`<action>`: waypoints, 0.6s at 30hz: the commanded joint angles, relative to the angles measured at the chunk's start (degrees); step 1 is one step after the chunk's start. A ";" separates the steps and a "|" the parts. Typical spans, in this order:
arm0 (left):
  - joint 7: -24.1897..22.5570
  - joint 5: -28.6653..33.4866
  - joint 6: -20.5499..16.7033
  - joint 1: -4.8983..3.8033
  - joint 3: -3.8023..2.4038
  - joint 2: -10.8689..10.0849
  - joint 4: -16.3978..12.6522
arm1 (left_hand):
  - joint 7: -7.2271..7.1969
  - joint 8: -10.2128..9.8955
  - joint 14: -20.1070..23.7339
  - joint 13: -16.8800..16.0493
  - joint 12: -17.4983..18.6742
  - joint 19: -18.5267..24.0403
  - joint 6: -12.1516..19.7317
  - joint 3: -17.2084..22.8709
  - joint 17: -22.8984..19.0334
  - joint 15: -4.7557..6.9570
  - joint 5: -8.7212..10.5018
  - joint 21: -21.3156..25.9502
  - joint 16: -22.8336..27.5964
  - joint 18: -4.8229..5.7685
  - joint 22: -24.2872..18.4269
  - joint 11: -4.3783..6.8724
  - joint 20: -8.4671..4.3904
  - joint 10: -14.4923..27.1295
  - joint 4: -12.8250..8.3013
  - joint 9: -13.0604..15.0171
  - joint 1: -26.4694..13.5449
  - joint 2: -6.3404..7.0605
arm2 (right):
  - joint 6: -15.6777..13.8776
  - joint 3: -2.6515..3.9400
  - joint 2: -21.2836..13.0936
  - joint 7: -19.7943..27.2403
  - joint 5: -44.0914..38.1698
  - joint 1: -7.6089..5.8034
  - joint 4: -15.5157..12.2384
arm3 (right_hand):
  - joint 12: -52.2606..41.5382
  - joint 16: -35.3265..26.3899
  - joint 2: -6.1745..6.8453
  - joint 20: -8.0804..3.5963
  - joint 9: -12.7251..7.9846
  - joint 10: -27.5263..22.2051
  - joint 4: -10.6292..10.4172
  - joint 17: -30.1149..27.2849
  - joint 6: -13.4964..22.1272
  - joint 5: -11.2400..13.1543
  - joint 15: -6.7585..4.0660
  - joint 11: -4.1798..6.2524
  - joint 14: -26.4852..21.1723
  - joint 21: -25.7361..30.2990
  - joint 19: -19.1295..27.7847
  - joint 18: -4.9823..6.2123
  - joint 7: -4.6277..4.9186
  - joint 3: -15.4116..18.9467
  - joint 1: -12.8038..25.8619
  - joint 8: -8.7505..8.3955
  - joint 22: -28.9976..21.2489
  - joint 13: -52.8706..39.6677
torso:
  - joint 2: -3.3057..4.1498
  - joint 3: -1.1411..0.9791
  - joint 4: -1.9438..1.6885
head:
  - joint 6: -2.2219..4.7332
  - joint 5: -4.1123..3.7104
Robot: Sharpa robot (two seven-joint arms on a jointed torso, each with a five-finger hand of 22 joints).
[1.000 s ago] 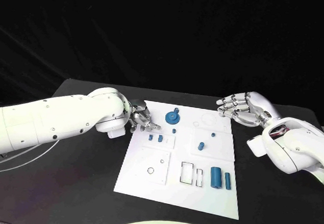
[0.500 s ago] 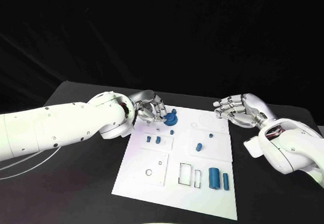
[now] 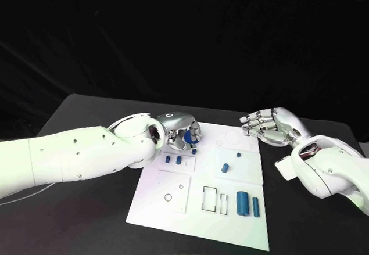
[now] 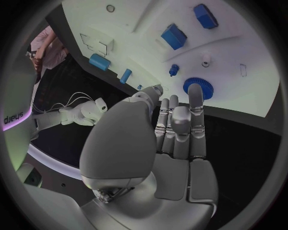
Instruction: Assemble the parts on the task board
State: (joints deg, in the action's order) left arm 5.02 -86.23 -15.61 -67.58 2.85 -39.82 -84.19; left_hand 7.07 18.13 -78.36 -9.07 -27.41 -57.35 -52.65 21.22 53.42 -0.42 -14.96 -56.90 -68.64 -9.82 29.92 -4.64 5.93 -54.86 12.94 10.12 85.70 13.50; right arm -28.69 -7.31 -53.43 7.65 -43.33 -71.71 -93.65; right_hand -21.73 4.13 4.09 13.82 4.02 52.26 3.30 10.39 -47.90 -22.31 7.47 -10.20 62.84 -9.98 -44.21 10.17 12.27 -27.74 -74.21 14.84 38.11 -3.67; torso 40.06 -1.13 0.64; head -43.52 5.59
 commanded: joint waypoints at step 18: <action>0.95 -8.08 7.62 0.49 -0.02 3.01 3.62 | 0.55 -2.58 -2.52 2.36 2.60 -1.35 -2.34 0.39 4.62 0.10 -0.01 -2.48 -4.40 -0.68 1.85 0.06 -0.12 -2.55 0.14 -1.68 -0.08 -0.23 | 0.08 0.00 0.07 0.84 -0.79 0.22 -0.31 | -0.25 -0.32 0.26 0.44 -0.04 -0.40 -0.02 -0.05 0.43 -0.19 0.29 -0.02 -0.22 0.20 0.01 0.20 1.57 -0.34 0.14 0.38 -0.08 0.05 | -0.01 -0.06 -0.01 | 0.07 -0.23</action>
State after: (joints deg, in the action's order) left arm 5.62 -93.24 -9.92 -67.10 2.87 -37.03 -80.66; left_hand 7.75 15.83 -80.42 -6.77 -25.01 -58.28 -54.56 21.38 57.90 -0.40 -14.96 -59.09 -72.77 -9.81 31.58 -4.63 5.83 -56.90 13.10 8.49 85.70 13.50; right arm -28.78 -7.31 -53.38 7.79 -43.46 -71.55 -93.86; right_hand -21.73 4.13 4.09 13.82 4.03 52.26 3.30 10.39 -47.90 -22.30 7.47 -10.19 62.85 -9.98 -44.21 10.17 12.27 -27.74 -74.21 14.84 38.12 -3.68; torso 40.07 -1.15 0.61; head -43.37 5.39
